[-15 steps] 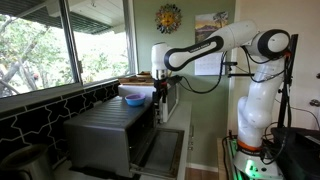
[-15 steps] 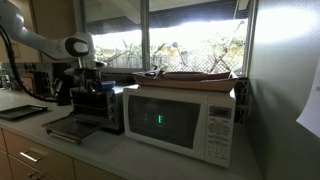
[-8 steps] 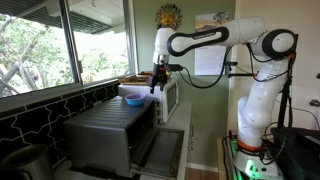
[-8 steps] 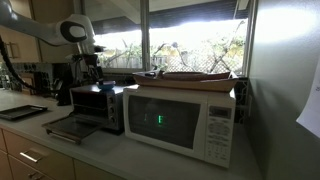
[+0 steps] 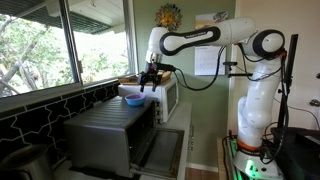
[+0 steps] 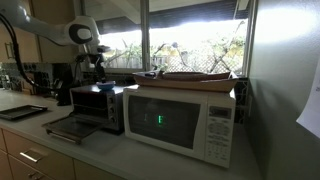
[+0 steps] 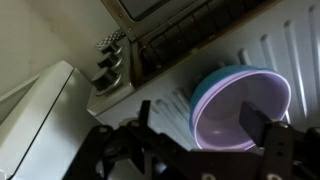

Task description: Remove the purple bowl from the blue bowl, then put the purple bowl on the oven wire tray

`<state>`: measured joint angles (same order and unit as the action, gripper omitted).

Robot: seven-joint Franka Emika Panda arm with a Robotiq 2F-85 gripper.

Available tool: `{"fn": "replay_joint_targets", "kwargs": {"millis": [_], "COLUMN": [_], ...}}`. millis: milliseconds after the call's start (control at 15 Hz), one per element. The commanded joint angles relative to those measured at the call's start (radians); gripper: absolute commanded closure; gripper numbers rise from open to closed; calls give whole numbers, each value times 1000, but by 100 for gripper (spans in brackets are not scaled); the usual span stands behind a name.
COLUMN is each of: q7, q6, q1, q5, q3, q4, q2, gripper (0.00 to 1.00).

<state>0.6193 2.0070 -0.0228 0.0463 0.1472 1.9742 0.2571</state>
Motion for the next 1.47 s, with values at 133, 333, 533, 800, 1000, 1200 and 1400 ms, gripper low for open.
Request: {"fn": "replay_joint_targets", "kwargs": {"millis": [133,333,533,800,1000,1200,1400], "q7": [96,106,102,93,89,83,79], "q6": [52,47,31,24,18,-1,-16], "q1": [-1,-5,-7,-8,-10,-14,-17], "q5": [-14,-16,-28,-48,-62,-82,-97], "q3": [3,-5,-8,-6,-4,-1,1], "q4": [-57,-78,-93,-107,-109,-109,-110], "q2": [-97,-111,-104,-103,-106,-108,-107], "gripper": [43,66,75,52,81,41,20]}}
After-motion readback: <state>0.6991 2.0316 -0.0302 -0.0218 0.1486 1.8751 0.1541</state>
